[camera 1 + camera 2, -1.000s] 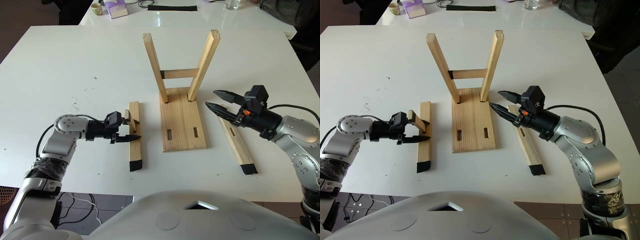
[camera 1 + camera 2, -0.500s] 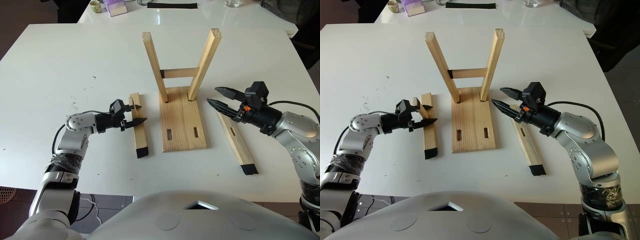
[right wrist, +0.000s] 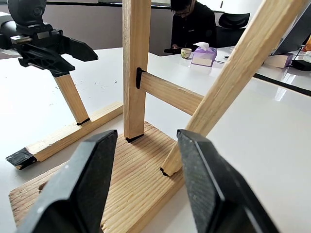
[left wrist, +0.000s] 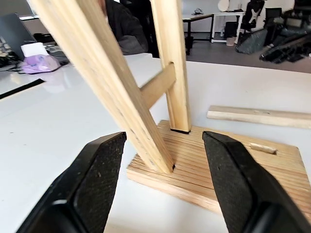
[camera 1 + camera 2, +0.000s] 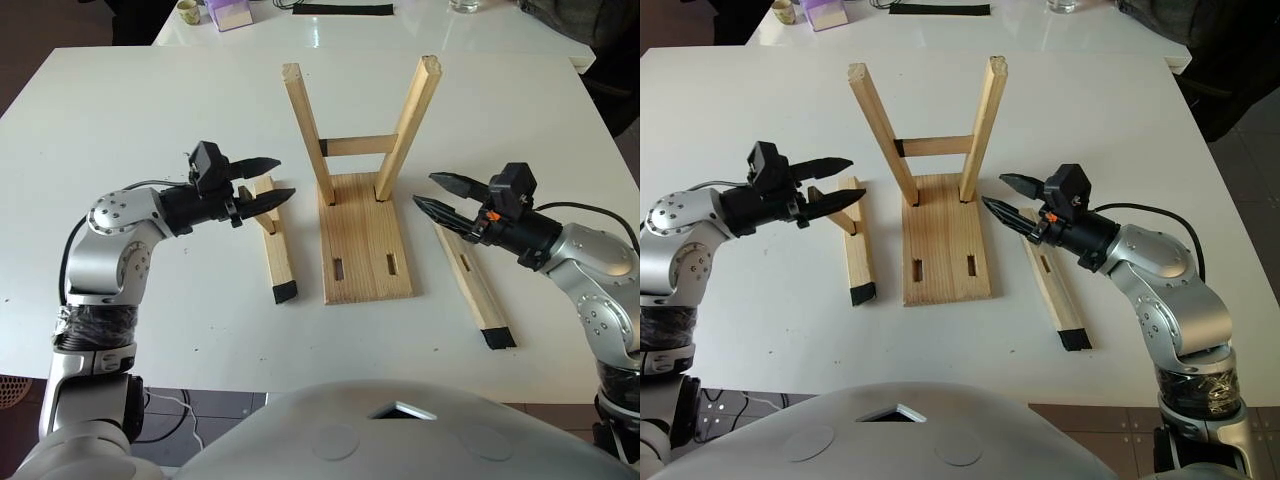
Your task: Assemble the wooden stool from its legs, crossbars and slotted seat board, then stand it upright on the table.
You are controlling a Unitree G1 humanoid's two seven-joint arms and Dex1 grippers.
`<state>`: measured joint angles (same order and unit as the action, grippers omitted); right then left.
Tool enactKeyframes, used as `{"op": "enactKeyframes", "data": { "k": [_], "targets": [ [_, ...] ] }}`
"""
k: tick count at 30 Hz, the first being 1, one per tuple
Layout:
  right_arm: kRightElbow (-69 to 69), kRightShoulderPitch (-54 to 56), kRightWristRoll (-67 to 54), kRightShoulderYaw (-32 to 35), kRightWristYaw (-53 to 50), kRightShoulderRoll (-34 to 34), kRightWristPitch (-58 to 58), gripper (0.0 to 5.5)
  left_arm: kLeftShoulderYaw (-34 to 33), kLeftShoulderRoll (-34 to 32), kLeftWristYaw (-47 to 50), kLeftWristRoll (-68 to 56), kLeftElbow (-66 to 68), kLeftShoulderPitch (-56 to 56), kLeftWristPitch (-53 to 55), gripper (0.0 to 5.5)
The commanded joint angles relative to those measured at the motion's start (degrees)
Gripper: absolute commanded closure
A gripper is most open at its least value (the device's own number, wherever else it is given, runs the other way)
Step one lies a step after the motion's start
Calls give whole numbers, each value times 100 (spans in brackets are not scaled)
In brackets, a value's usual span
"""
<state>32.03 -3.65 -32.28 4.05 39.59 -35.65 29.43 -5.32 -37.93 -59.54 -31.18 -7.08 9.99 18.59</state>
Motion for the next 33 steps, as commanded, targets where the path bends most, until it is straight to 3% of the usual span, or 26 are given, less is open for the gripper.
{"op": "enactKeyframes", "data": {
  "k": [1,5,11,22,29,33],
  "targets": [
    [3,-37,72,-20,-41,45,-58,324,-253,-125,46,-354,-249,211,396,259],
    [42,-90,103,-40,-86,98,-64,324,-411,-99,70,-794,-332,418,820,259],
    [101,-132,133,-76,-129,154,-45,324,-513,-18,225,-1199,-339,704,1233,336],
    [131,-139,145,-121,-176,184,-49,324,-583,151,542,-1474,-375,1153,1565,336],
    [88,-154,214,-243,-243,257,-91,324,340,489,246,-417,415,146,744,336],
    [54,-119,236,-246,-240,280,-98,324,445,637,170,-337,723,243,550,336]
  ]
}}
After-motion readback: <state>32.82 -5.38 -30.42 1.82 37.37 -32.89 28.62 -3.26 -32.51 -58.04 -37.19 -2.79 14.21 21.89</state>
